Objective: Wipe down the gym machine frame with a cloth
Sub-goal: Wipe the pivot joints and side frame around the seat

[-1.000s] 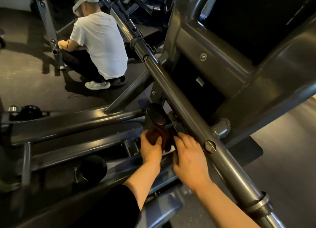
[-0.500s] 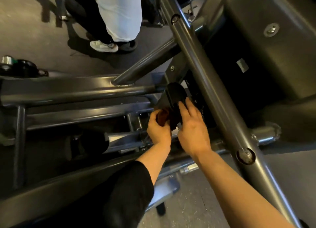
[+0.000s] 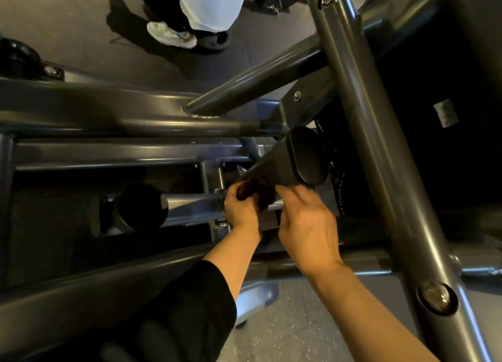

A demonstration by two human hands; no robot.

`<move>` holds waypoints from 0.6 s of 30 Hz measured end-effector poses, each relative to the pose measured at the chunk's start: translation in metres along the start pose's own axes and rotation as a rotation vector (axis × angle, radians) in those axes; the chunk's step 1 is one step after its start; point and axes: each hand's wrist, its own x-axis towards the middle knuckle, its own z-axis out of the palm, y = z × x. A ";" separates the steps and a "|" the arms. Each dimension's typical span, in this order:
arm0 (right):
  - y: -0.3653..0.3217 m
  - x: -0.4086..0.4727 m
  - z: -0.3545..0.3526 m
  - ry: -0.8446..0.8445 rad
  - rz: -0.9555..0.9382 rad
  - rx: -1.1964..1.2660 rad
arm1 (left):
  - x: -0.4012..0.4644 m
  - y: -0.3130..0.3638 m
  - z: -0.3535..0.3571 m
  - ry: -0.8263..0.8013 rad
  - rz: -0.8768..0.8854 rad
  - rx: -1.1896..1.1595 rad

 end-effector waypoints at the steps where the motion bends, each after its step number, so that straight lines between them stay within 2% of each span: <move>1: -0.007 0.002 0.005 -0.119 0.015 -0.016 | -0.003 0.005 -0.004 -0.059 -0.014 -0.035; 3: -0.012 0.005 0.021 -0.304 0.081 -0.060 | -0.012 0.016 -0.011 -0.176 -0.067 -0.094; 4: -0.013 0.007 0.026 -0.320 0.097 -0.055 | -0.014 0.020 -0.015 -0.223 -0.106 -0.114; 8: -0.017 0.013 0.030 -0.170 -0.018 -0.111 | -0.022 0.029 -0.032 -0.412 -0.264 -0.174; 11: -0.014 0.010 0.017 -0.086 -0.092 -0.247 | -0.030 0.034 -0.035 -0.512 -0.204 -0.060; 14: -0.009 0.006 0.012 -0.104 -0.166 -0.375 | -0.029 0.036 -0.037 -0.513 -0.099 0.064; 16: -0.008 0.005 0.018 -0.168 -0.158 -0.454 | -0.020 0.033 -0.045 -0.440 -0.049 0.132; 18: -0.012 0.007 0.029 -0.242 -0.136 -0.498 | -0.007 0.032 -0.061 -0.343 0.015 0.303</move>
